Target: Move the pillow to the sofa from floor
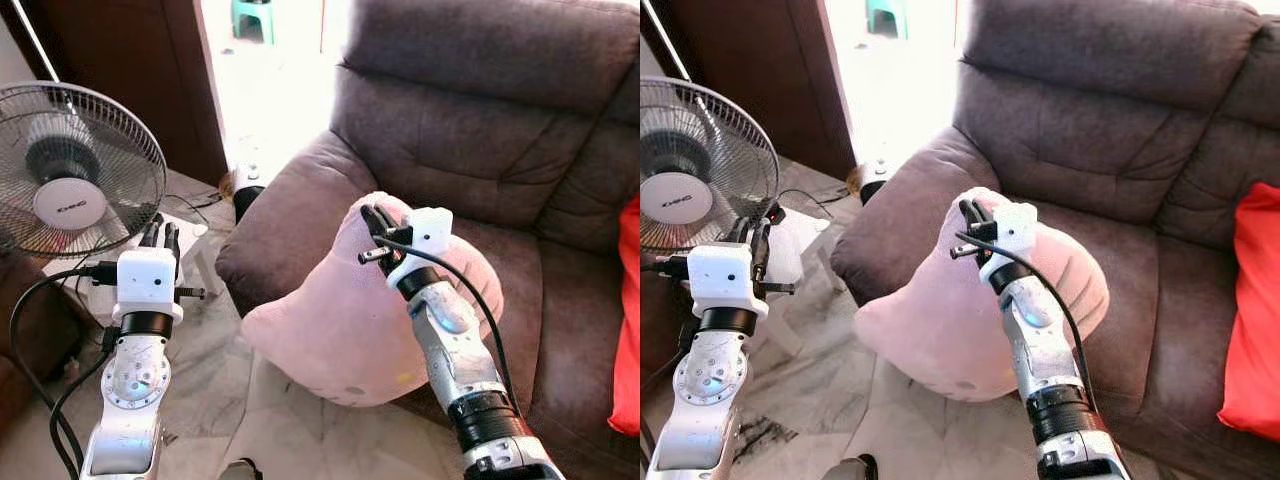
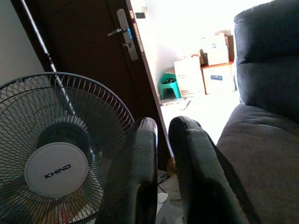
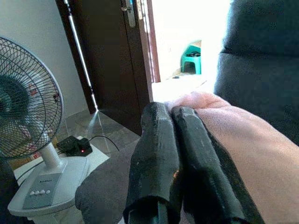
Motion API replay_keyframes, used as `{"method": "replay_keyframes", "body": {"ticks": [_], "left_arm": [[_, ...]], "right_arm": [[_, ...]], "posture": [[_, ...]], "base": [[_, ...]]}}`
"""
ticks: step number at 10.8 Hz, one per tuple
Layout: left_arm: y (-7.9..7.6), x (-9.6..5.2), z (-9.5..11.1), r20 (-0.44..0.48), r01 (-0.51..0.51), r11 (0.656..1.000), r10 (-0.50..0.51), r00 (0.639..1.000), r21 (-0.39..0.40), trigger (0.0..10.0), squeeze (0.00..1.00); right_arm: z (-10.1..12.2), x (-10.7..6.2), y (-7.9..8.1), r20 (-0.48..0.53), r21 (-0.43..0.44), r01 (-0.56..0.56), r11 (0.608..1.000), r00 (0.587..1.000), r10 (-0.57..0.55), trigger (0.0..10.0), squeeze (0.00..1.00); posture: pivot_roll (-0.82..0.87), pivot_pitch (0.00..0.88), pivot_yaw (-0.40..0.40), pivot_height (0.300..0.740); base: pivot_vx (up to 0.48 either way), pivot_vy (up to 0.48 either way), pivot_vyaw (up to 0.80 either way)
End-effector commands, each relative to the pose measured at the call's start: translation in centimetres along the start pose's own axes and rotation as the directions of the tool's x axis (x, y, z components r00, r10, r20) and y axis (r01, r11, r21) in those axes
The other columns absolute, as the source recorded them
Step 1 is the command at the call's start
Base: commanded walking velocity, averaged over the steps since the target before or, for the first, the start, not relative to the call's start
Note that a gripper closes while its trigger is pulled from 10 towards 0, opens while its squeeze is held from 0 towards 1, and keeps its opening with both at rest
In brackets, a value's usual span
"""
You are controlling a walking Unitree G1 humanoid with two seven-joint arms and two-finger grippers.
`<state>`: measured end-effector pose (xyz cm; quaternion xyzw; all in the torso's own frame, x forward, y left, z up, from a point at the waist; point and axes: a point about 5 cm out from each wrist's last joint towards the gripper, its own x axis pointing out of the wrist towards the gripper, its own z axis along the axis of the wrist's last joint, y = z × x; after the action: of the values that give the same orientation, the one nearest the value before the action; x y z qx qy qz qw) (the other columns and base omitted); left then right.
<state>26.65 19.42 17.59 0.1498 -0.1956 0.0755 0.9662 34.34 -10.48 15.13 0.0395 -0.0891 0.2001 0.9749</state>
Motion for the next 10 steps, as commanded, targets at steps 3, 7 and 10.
{"method": "replay_keyframes", "body": {"ticks": [3,7,10], "left_arm": [[0.13,0.01,0.0,-0.005,0.003,1.0,-0.003,1.0,-0.007,10.0,0.0],[0.03,0.02,0.0,-0.004,0.006,1.0,-0.006,1.0,-0.006,10.0,0.0],[0.0,0.17,0.1,0.005,0.007,1.0,-0.007,1.0,-0.006,10.0,0.0]], "right_arm": [[2.22,0.41,0.94,0.096,-0.055,-0.056,0.997,0.993,0.061,10.0,0.0],[2.29,0.41,0.85,0.098,-0.039,-0.054,0.998,0.993,0.058,10.0,0.0],[2.34,0.38,1.2,0.1,-0.065,-0.071,0.995,0.992,0.078,10.0,0.0]], "posture": [[0.12,0.122,-0.015,0.723],[0.11,0.115,-0.014,0.723],[0.11,0.106,-0.014,0.736]], "base": [[0.0,0.0,0.18],[0.124,0.0,0.15],[0.28,0.0,0.14]]}}
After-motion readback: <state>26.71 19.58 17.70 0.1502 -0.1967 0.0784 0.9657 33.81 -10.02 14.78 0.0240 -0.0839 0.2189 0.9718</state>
